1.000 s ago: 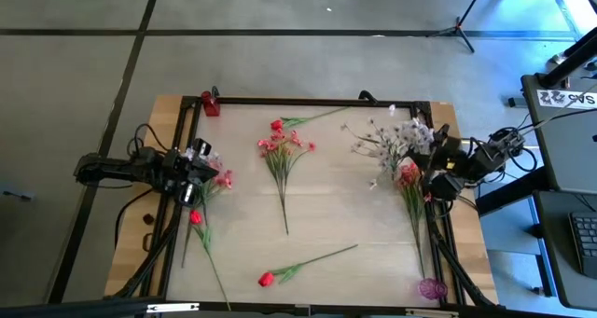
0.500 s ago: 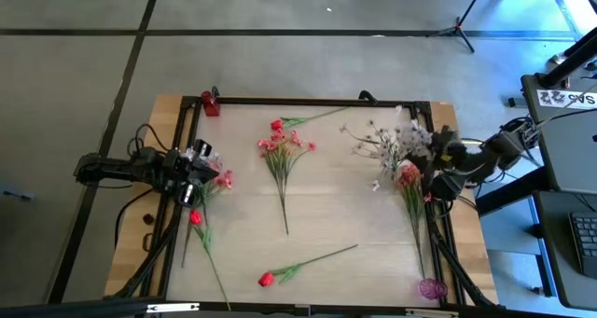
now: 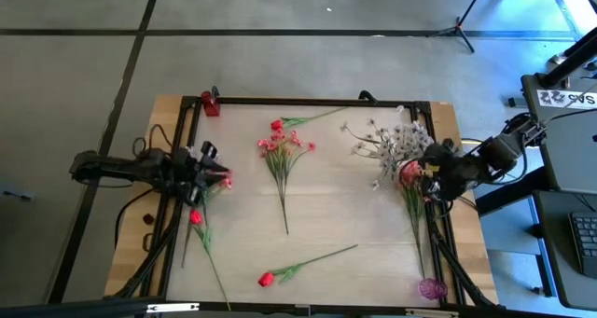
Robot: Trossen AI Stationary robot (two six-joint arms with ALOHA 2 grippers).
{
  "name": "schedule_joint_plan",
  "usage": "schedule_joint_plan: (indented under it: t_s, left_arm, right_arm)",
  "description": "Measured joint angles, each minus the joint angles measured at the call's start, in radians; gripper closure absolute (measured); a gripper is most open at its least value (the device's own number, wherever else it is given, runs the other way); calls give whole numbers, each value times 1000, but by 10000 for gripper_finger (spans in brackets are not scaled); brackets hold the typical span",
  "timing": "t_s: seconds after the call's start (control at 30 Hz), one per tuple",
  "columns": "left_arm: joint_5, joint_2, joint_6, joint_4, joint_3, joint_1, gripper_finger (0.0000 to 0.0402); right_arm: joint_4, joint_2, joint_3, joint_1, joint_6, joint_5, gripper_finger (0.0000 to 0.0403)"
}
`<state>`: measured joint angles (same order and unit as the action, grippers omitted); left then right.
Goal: Sort flowers into vase by color
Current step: Put the white flowers into the transparent vase
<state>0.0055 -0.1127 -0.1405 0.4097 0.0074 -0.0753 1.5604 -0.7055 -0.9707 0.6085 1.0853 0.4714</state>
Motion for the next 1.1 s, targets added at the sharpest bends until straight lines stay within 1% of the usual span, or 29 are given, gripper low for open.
schedule_joint_plan:
  t_s: [0.1,0.23,0.33,0.4,0.47,0.53,0.57,0.63,0.77,0.83,0.9,1.0,1.1]
  left_arm:
    - [-34,-92,-32,64,0,0,279]
    - [-57,-251,-39,187,9,0,259]
    - [-140,-388,-59,187,53,0,255]
    - [-207,-481,-71,150,99,0,254]
    - [-292,-570,-96,65,166,0,254]
    - [-374,-642,-131,-57,243,0,254]
    - [-401,-670,-157,-128,286,0,254]
    - [-420,-712,-231,-291,372,0,254]
    - [-411,-785,-425,-656,540,-36,254]
    - [-402,-822,-550,-804,614,-78,254]
    - [-368,-857,-697,-935,671,-123,256]
    - [-286,-904,-939,-1057,720,-198,256]
    - [-242,-946,-1171,-1137,724,-268,256]
  right_arm:
    - [-16,-22,-7,0,11,-89,107]
    - [-27,-39,-7,1,86,-182,107]
    - [-94,-37,-6,1,95,-205,107]
    - [-143,-39,-6,1,75,-211,107]
    - [-187,-54,-6,1,52,-211,107]
    - [-214,-70,-6,1,34,-212,107]
    - [-221,-79,-6,1,30,-214,107]
    - [-229,-95,-6,1,17,-229,107]
    - [-230,-126,2,1,4,-264,107]
    - [-230,-127,18,1,-12,-303,107]
    - [-231,-126,43,1,-18,-342,107]
    - [-229,-121,81,6,-40,-375,107]
    - [-234,-115,106,57,-58,-356,107]
